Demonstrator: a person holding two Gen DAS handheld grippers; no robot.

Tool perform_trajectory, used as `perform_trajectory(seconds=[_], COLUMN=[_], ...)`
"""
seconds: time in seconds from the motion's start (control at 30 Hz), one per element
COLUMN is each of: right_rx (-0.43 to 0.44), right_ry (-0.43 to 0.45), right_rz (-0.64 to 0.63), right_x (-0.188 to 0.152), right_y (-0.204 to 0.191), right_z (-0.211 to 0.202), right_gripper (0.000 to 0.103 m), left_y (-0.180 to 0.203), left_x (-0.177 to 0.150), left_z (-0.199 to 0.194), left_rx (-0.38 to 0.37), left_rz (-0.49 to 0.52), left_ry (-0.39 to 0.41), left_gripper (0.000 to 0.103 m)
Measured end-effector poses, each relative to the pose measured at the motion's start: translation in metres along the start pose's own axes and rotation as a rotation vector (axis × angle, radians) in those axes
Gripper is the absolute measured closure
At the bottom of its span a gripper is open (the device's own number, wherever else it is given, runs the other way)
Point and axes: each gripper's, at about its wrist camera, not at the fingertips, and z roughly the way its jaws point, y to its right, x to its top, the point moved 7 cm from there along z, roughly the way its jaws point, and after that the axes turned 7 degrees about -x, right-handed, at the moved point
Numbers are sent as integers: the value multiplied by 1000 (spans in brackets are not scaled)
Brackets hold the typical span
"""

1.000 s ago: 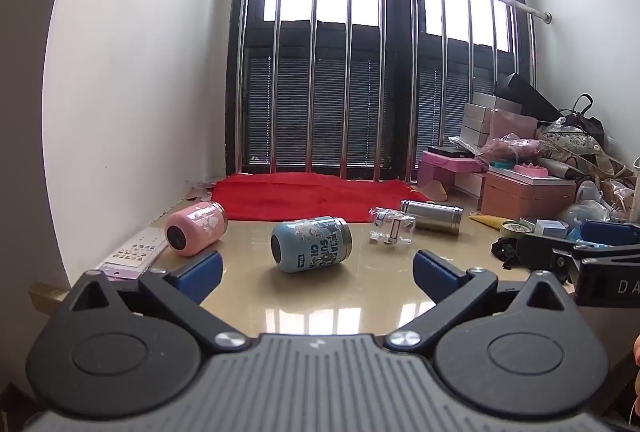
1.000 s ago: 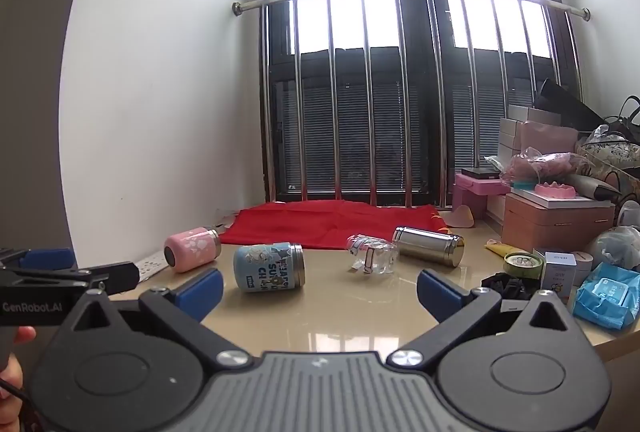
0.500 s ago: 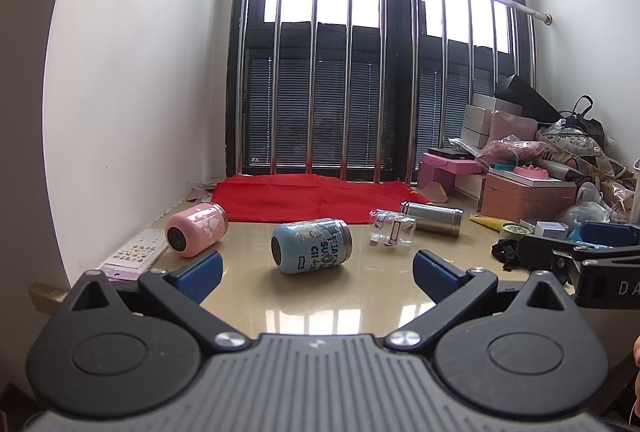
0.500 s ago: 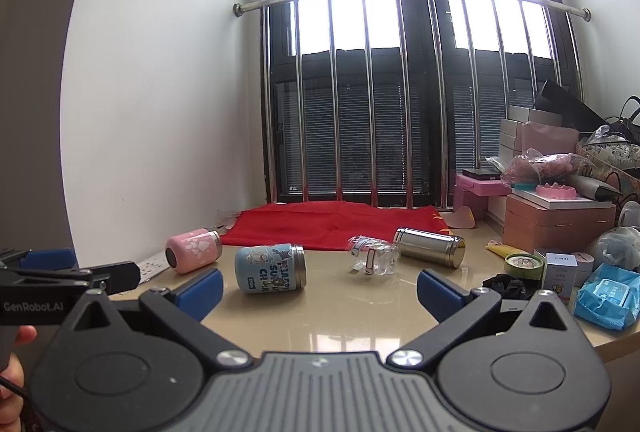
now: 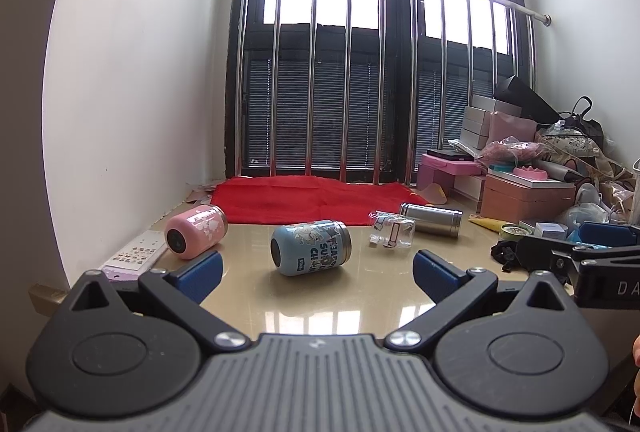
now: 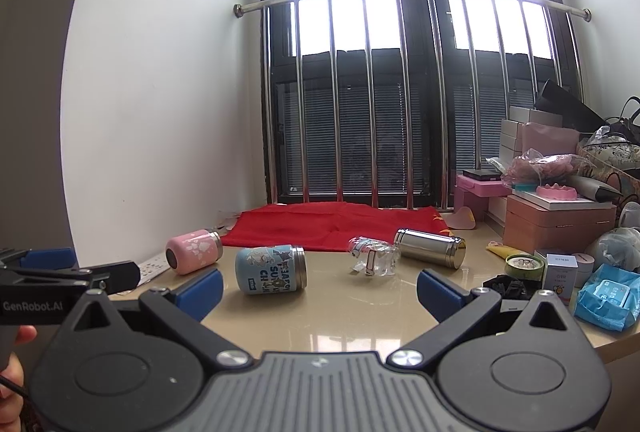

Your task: Flip cup upright

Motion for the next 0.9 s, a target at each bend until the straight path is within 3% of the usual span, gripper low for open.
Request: perform_trajectory(seconds=[0.9], right_rx=[1], right_ry=[-1], right_rz=[-3], right_x=[2], right_y=[-2], right_z=[0], right_gripper=[0], left_y=[1], left_x=[1], left_z=[0], left_rx=[-2], left_rz=[-2], left_ry=[4], left_gripper=[0])
